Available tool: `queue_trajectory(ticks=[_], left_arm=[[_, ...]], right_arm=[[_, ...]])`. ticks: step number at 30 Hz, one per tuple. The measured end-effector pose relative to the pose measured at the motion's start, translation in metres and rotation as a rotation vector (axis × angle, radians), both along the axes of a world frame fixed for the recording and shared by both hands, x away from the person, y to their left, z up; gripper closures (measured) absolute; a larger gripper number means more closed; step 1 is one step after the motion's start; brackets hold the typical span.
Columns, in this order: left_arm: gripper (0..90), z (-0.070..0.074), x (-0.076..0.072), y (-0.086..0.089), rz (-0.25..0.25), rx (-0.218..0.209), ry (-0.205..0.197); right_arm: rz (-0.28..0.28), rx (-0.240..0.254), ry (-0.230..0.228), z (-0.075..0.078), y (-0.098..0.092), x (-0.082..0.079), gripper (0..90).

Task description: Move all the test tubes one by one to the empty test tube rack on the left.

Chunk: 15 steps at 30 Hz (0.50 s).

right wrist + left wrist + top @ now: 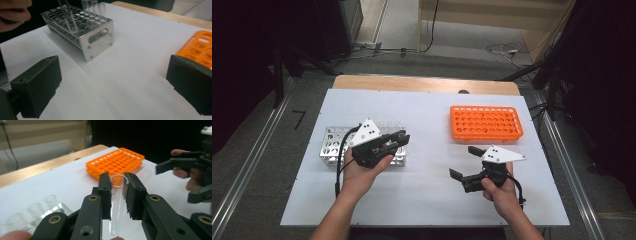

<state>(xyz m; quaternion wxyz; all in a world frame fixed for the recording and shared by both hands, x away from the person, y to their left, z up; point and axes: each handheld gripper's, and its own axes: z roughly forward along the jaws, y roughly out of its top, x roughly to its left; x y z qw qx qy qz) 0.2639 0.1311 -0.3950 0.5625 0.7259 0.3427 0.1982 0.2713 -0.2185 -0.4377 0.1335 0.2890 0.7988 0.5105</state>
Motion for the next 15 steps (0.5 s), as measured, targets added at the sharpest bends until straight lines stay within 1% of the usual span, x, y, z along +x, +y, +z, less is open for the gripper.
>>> queue_trajectory(ticks=[2, 6, 9, 12, 15], left_arm=[[76.4, 0.002, 0.002, 0.007, 0.02, -0.005, -0.003], [76.4, 0.006, 0.005, 0.021, 0.062, 0.004, -0.013], [76.4, 0.007, 0.009, 0.03, 0.09, 0.004, -0.017], [76.4, 0.009, 0.013, 0.04, 0.12, -0.004, -0.021], [76.3, 0.012, 0.015, 0.051, 0.146, -0.012, -0.029]], right_arm=[[-0.024, 0.002, 0.001, 0.0, -0.01, 0.001, 0.0], [-0.07, 0.016, 0.005, 0.0, -0.032, 0.003, 0.0], [-0.099, 0.024, 0.009, -0.001, -0.046, 0.004, 0.0], [-0.127, 0.025, 0.014, -0.002, -0.058, 0.004, 0.0], [-0.145, 0.025, 0.006, -0.004, -0.067, 0.006, 0.0]])
